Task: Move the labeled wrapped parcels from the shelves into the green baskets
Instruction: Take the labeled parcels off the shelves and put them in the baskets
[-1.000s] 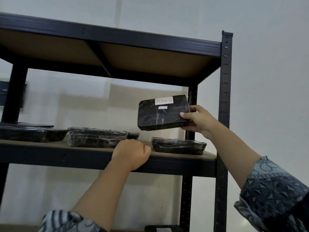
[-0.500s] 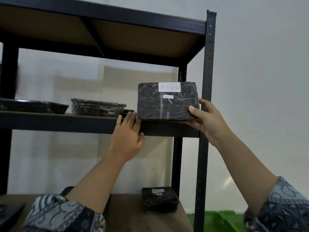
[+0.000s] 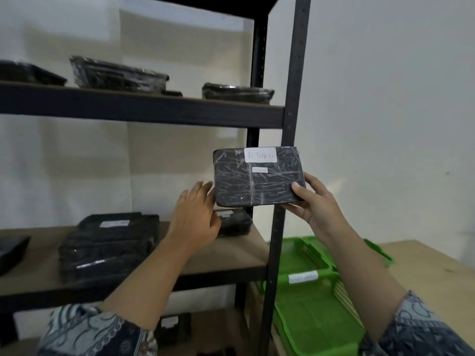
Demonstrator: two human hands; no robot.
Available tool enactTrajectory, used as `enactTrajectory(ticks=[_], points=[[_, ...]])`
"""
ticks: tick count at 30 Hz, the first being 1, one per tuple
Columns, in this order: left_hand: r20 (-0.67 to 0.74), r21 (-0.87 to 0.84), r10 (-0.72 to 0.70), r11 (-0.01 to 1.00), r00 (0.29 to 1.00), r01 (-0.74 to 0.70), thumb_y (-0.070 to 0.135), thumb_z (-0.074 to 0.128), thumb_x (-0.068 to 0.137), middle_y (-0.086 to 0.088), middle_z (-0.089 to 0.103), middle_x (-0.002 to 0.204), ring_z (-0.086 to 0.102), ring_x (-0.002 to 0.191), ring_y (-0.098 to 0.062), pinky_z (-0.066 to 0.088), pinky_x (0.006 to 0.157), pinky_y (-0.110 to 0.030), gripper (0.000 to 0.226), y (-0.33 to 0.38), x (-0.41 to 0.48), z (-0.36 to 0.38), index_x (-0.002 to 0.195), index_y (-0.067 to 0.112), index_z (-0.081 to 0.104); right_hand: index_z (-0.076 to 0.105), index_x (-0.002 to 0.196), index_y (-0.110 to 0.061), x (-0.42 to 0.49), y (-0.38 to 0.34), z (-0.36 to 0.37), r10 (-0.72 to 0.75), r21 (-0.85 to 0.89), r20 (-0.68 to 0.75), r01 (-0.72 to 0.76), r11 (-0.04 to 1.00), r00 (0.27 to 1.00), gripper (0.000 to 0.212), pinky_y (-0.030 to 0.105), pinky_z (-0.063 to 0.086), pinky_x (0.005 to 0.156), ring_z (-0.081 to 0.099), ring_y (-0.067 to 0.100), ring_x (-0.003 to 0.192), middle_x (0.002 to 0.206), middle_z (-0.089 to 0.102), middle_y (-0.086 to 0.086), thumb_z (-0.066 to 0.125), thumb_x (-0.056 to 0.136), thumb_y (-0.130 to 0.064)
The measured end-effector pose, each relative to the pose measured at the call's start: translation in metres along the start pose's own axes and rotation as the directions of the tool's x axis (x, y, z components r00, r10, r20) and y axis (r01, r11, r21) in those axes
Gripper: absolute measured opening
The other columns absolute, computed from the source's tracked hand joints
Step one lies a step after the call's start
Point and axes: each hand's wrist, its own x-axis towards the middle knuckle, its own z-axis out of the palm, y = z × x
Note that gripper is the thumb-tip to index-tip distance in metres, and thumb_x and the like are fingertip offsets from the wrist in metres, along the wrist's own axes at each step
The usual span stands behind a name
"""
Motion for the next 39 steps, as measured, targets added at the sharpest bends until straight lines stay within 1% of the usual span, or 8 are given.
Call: enactTrajectory(ticks=[2,7,11,20,25,30,33,39], points=[[0.015,-0.082,0.017,0.996,1.000,-0.016,0.027,0.049,0.075,-0.010,0.052,0.127,0.044,0.118,-0.029,0.043,0.093,-0.047,0.051,0.015,-0.015,0.015,0.123,0.010,0.051,0.056,0.126,-0.015,-0.012,0.013,-0.017,0.039,0.011,-0.028,-0.039,0.999,0.999,0.037,0.041,0.059,0.082,0.071,0.024,0.090,0.105,0.071,0.011,0.058,0.090,-0.005],[0.072,-0.165,0.066,0.985,0.995,-0.054,0.025,0.052,0.074,-0.010,0.055,0.124,0.048,0.117,-0.029,0.045,0.091,-0.044,0.050,0.064,-0.057,0.059,0.121,0.008,0.054,0.055,0.127,-0.012,-0.037,0.040,-0.070,0.145,0.059,-0.102,-0.140,0.988,0.984,0.039,0.036,0.060,0.076,0.069,0.029,0.097,0.114,0.067,0.014,0.056,0.090,-0.002],[0.143,-0.257,0.081,0.966,0.986,-0.042,0.022,0.055,0.073,-0.009,0.058,0.114,0.055,0.099,-0.027,0.046,0.081,-0.038,0.053,0.106,-0.083,0.098,0.124,0.009,0.052,0.052,0.131,-0.009,-0.048,0.067,-0.122,0.207,0.079,-0.152,-0.196,0.977,0.967,0.046,0.039,0.059,0.080,0.068,0.030,0.101,0.119,0.064,0.015,0.059,0.086,-0.003],[0.349,-0.292,0.094,0.956,0.932,0.013,0.029,0.043,0.070,-0.004,0.064,0.111,0.061,0.100,-0.020,0.052,0.083,-0.032,0.056,0.190,-0.118,0.191,0.119,0.009,0.060,0.045,0.136,-0.008,-0.033,0.136,-0.246,0.415,0.098,-0.235,-0.403,0.910,0.879,0.047,0.040,0.060,0.076,0.062,0.037,0.109,0.126,0.059,0.022,0.055,0.090,-0.001],[0.489,-0.219,-0.001,0.968,0.872,0.123,0.026,0.057,0.068,-0.008,0.063,0.116,0.060,0.108,-0.024,0.052,0.085,-0.037,0.058,0.227,-0.124,0.238,0.123,0.006,0.058,0.047,0.135,-0.009,-0.014,0.179,-0.294,0.528,0.070,-0.246,-0.528,0.846,0.813,0.045,0.035,0.061,0.069,0.066,0.031,0.098,0.123,0.061,0.020,0.056,0.091,-0.003],[0.588,-0.117,-0.125,0.964,0.799,0.238,0.026,0.052,0.072,-0.016,0.054,0.129,0.049,0.122,-0.033,0.048,0.092,-0.047,0.063,0.242,-0.132,0.275,0.130,0.001,0.050,0.048,0.131,-0.010,0.006,0.224,-0.317,0.621,0.065,-0.242,-0.627,0.777,0.745,0.042,0.040,0.056,0.071,0.066,0.027,0.084,0.112,0.062,0.019,0.054,0.091,0.001],[0.600,-0.061,-0.210,0.950,0.772,0.305,0.026,0.050,0.075,-0.016,0.046,0.138,0.041,0.129,-0.033,0.044,0.097,-0.050,0.065,0.248,-0.133,0.290,0.135,0.002,0.045,0.051,0.127,-0.012,0.019,0.252,-0.321,0.684,0.029,-0.253,-0.702,0.712,0.684,0.038,0.035,0.059,0.061,0.066,0.025,0.080,0.102,0.065,0.013,0.056,0.091,-0.002],[0.580,0.033,-0.380,0.895,0.720,0.445,0.030,0.046,0.077,-0.017,0.032,0.148,0.027,0.138,-0.032,0.037,0.102,-0.054,0.071,0.255,-0.139,0.307,0.141,0.001,0.034,0.047,0.134,-0.013,0.036,0.305,-0.313,0.783,-0.042,-0.230,-0.809,0.586,0.579,0.044,0.040,0.057,0.073,0.064,0.032,0.098,0.122,0.059,0.017,0.057,0.092,-0.006]])
